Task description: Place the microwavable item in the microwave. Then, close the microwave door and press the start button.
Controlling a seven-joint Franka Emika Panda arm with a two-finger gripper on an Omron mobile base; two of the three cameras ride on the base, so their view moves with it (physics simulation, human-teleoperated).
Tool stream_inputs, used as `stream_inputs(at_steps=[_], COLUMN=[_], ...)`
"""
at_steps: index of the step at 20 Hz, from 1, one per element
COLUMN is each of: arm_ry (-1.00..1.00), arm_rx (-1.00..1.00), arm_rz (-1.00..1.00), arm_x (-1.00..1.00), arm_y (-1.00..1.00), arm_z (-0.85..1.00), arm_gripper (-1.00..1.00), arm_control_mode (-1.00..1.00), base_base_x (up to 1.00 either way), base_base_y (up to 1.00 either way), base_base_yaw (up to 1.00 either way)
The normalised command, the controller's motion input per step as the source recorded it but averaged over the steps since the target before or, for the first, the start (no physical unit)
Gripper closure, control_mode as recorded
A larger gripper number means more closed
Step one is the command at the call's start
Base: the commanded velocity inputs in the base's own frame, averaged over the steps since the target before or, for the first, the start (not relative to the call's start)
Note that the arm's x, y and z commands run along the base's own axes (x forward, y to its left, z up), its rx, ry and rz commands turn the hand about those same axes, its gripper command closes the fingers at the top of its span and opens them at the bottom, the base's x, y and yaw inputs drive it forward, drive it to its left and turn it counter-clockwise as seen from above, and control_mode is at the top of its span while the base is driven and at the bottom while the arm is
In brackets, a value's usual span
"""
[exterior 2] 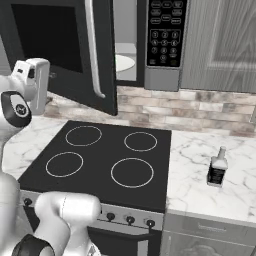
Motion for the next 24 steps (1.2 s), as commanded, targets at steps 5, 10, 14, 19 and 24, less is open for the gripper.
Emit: stream_inputs(at_steps=[5,10,14,19,24], arm_ry=[0.00,0.00,0.00,0.00,0.01], arm_rx=[0.09,0.05,0.05,0.03,0.01], arm_rz=[0.30,0.26,0.26,0.24,0.17], arm_x=[0.23,0.32,0.56,0.38,0.20], arm_y=[-0.43,-0.19,-0.05,-0.05,0.00], arm_z=[0.27,0.35,0.23,0.13,0.05], arm_gripper=[-1.00,-1.00,-1.00,-1.00,-1.00], arm_control_mode=[-1.00,-1.00,-1.00,-1.00,-1.00], base_base_x=[0.00,0.00,0.00,0.00,0.00], base_base_y=[0.00,0.00,0.00,0.00,0.00], base_base_yaw=[0.00,0.00,0.00,0.00,0.00])
